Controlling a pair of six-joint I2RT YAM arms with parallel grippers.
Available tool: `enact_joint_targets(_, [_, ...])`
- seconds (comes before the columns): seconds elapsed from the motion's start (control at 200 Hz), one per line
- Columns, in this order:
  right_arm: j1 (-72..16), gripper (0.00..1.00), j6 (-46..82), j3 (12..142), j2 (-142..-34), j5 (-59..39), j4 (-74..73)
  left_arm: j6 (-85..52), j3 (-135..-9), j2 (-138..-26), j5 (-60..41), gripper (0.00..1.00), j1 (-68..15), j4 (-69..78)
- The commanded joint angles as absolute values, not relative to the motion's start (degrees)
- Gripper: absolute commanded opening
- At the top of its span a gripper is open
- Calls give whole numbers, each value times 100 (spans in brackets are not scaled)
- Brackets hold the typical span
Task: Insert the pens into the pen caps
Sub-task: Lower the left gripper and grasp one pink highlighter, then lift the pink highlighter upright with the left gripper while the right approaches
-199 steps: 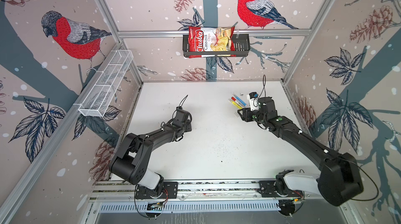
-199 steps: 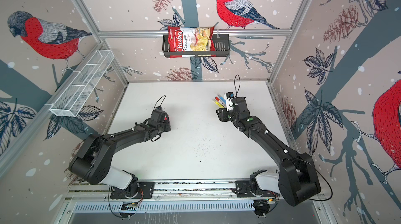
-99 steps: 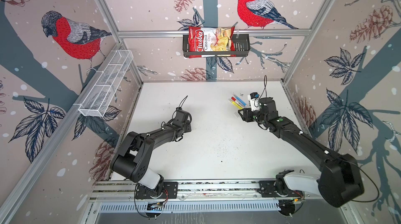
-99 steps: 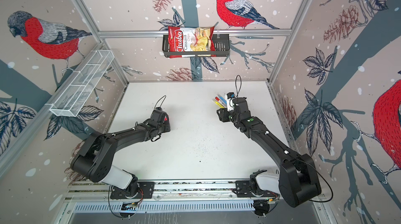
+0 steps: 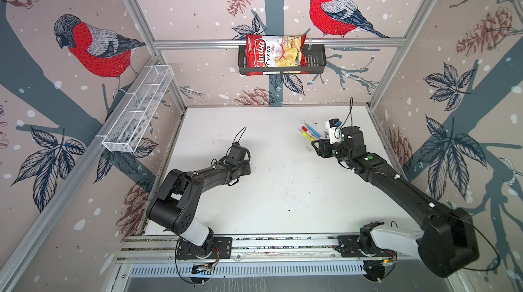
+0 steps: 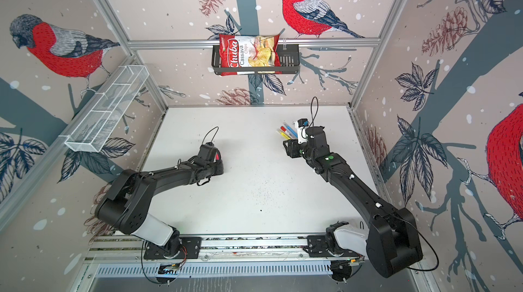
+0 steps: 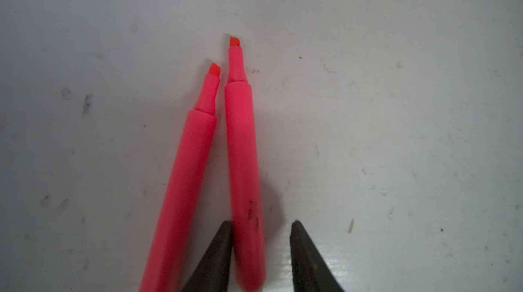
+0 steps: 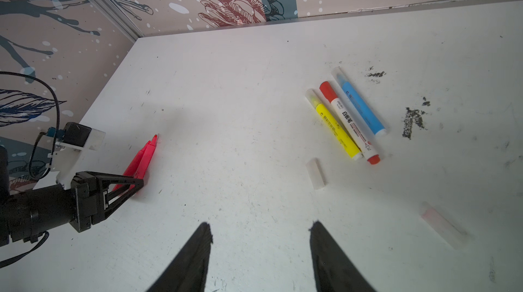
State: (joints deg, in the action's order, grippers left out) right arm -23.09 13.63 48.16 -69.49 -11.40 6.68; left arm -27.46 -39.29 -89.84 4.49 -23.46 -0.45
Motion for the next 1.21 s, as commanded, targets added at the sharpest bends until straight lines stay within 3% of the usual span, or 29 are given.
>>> enact_joint_targets(0.0, [-2304,57,1407,4876,-6919,-1204,630,-2672,-3905,-9049,273,35,-2351,8])
enact_joint_targets(0.48, [-2264,57,1441,4750,-6810,-1195,577,-2500,-4061,-9255,169,15,-2412,-53])
enact_joint_targets(0.715, [-2247,58,1583,4574,-6867,-1567,368,-2450,-3749,-8842,-426,14,-2703,669])
enact_joint_targets(0.966, [-2280,67,2367,3758,-6765,-2970,-1068,-2395,-3361,-8159,-798,14,-3274,1641])
enact_joint_targets(1.201, [-2595,68,2681,3621,-7154,-3274,-1507,-2392,-2996,-7577,-849,15,-3791,2391])
